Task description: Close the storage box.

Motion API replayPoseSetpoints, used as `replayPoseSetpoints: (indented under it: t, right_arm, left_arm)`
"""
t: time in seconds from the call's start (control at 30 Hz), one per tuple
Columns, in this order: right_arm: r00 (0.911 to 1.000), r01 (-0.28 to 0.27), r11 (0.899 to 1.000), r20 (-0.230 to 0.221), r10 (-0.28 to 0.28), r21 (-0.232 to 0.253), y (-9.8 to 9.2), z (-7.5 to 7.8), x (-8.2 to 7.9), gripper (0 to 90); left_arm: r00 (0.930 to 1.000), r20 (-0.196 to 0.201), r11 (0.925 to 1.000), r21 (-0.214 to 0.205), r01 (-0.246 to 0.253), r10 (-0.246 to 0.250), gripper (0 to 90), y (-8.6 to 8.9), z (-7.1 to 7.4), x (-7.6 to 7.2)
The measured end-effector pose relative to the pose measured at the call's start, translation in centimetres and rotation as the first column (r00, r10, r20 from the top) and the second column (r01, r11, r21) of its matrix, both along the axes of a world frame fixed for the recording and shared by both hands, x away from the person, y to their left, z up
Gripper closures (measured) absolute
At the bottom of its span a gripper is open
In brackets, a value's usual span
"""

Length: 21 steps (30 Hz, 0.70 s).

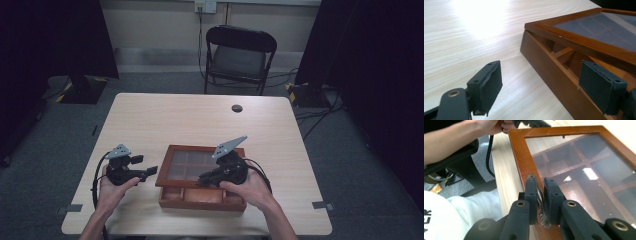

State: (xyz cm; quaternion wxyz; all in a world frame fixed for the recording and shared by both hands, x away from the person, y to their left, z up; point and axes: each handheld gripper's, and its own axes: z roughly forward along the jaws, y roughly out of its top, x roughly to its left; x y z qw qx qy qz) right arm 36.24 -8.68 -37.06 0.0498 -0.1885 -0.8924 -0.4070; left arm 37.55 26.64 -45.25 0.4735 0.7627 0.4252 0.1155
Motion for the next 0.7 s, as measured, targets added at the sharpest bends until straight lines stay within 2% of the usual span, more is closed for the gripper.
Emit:
replayPoseSetpoints:
  t: [0.17,0.33,0.6,0.7]
  right_arm:
    - [0.9999,-0.011,1.0,-0.011,0.011,-0.02,0.1,-1.0,-0.3,82.0]
    - [0.9994,-0.018,1.0,-0.03,0.018,-0.02,0.1,-2.0,-0.5,82.1]
    - [0.9994,-0.024,0.999,-0.027,0.023,-0.034,0.3,-2.5,-0.6,82.2]
    - [0.9992,-0.024,0.999,-0.032,0.023,-0.045,0.4,-3.3,-0.8,82.1]
  left_arm:
    - [1.0,0.003,1.0,-0.002,-0.009,0.009,18.6,0.1,0.0,0.0]
    - [1.0,-0.007,1.0,0.003,-0.003,0.003,18.6,-0.1,-0.1,0.0]
    - [0.9999,-0.011,1.0,0.004,0.001,-0.001,18.6,-0.2,-0.2,0.1]
    - [0.9999,-0.009,1.0,0.009,-0.005,0.005,18.6,-0.2,-0.2,0.1]
